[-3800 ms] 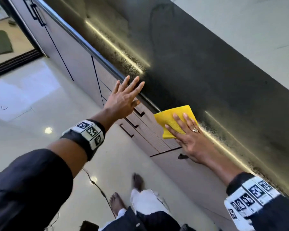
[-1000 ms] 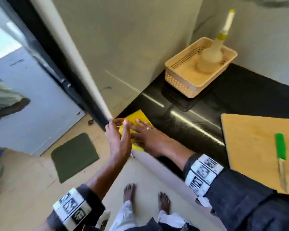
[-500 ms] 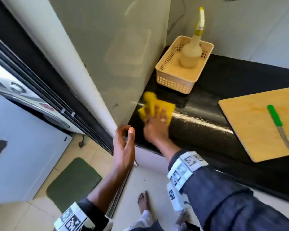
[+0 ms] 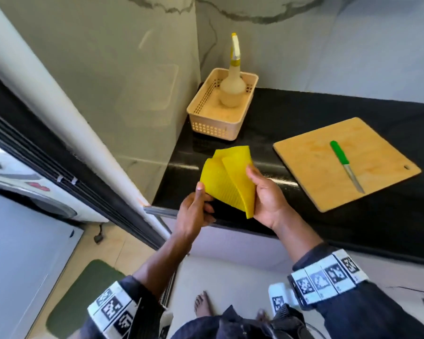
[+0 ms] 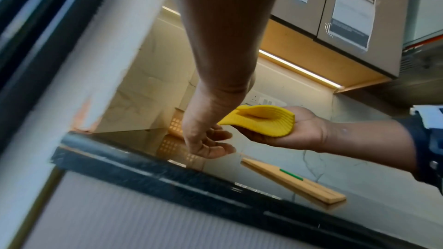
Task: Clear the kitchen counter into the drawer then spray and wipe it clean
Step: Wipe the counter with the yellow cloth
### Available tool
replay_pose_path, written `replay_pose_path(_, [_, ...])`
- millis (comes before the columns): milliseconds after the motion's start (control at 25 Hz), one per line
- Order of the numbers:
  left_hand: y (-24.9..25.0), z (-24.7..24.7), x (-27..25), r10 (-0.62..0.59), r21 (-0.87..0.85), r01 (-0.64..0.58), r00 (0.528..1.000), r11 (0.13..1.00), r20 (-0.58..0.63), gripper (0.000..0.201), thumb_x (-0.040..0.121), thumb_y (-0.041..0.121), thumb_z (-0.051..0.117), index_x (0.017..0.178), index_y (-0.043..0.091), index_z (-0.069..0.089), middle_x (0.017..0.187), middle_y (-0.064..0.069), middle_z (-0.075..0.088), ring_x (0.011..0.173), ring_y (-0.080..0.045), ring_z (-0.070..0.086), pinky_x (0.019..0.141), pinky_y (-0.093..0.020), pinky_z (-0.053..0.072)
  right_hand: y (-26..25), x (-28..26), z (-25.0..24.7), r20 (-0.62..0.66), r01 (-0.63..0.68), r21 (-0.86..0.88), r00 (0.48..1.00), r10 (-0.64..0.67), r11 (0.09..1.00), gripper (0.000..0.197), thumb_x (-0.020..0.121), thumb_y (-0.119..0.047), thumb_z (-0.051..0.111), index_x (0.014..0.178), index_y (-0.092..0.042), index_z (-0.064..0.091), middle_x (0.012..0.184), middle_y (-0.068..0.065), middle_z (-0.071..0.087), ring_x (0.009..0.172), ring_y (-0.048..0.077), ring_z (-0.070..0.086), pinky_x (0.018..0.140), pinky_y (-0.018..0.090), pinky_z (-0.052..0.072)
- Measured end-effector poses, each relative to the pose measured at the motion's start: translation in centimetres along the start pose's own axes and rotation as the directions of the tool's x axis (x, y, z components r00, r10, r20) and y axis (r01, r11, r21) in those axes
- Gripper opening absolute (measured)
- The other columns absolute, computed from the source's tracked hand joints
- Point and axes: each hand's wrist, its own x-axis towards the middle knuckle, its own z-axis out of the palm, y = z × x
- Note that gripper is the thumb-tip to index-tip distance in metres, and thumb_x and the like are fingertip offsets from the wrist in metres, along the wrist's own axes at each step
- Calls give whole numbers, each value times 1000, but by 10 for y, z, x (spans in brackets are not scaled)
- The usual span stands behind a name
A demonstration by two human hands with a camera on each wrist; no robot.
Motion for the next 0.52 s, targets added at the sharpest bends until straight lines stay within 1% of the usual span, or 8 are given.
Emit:
replay_pose_path(80, [23, 25, 2, 2, -11, 0, 984, 1000, 178, 45, 96, 52, 45, 94, 9, 60, 81, -9, 66, 72, -22, 65, 64, -27, 51, -22, -20, -13, 19, 82, 69, 996, -84, 994, 47, 98, -46, 41, 134, -19, 56, 128, 12, 65, 111, 29, 65, 93, 44, 53])
replay_pose_path(120, [33, 37, 3, 17, -28, -11, 974, 1000, 227, 37, 97, 45, 50, 96, 9, 59, 85, -9, 68, 75, -21, 66, 67, -28, 53, -32, -28, -21, 31, 116, 106, 992, -120, 988, 51, 99, -50, 38, 133, -18, 57, 127, 13, 66, 109, 29, 65, 90, 43, 54])
replay_pose_path(160, [42, 48, 3, 28, -54, -15, 969, 998, 247, 28, 97, 38, 54, 96, 10, 58, 88, -9, 69, 78, -19, 67, 69, -29, 54, -39, -35, -27, 43, 138, 144, 988, -145, 980, 58, 97, -56, 36, 135, -17, 56, 129, 14, 64, 111, 30, 64, 90, 43, 54])
replay_pose_path(240, [60, 69, 4, 70, -142, -38, 971, 989, 229, 12, 97, 24, 57, 95, 12, 58, 93, -8, 68, 82, -18, 68, 69, -30, 56, -53, -46, -44, 55, 167, 222, 981, -184, 961, 75, 88, -70, 40, 138, -14, 50, 138, 17, 56, 120, 35, 57, 100, 49, 48])
replay_pose_path(320, [79, 81, 8, 217, -192, -181, 957, 965, 191, 7, 99, 18, 53, 103, 15, 58, 102, -8, 67, 93, -23, 67, 75, -35, 58, -67, -49, -61, 66, 173, 310, 977, -203, 935, 85, 80, -75, 50, 138, -12, 46, 141, 19, 51, 129, 39, 48, 111, 58, 33])
replay_pose_path(400, [95, 85, 14, 406, -160, -379, 889, 912, 210, 12, 100, 21, 51, 111, 19, 54, 114, -8, 64, 107, -29, 62, 88, -42, 54, -84, -48, -76, 56, 186, 289, 976, -210, 939, 92, 79, -75, 50, 144, -9, 42, 144, 18, 50, 134, 40, 46, 111, 62, 29])
replay_pose_path(440, [103, 86, 15, 473, -123, -456, 846, 881, 247, 11, 100, 25, 51, 110, 23, 53, 114, -7, 63, 109, -29, 60, 89, -42, 52, -93, -47, -80, 65, 191, 234, 975, -211, 953, 86, 83, -72, 47, 145, -12, 43, 143, 17, 53, 132, 39, 48, 110, 62, 32])
replay_pose_path(520, [117, 89, 15, 535, -10, -557, 792, 830, 294, 6, 101, 29, 48, 105, 27, 50, 109, -3, 60, 100, -21, 59, 80, -36, 51, -106, -46, -83, 98, 227, 87, 967, -235, 970, 58, 91, -51, 50, 138, -16, 52, 136, 14, 60, 126, 35, 56, 104, 55, 43])
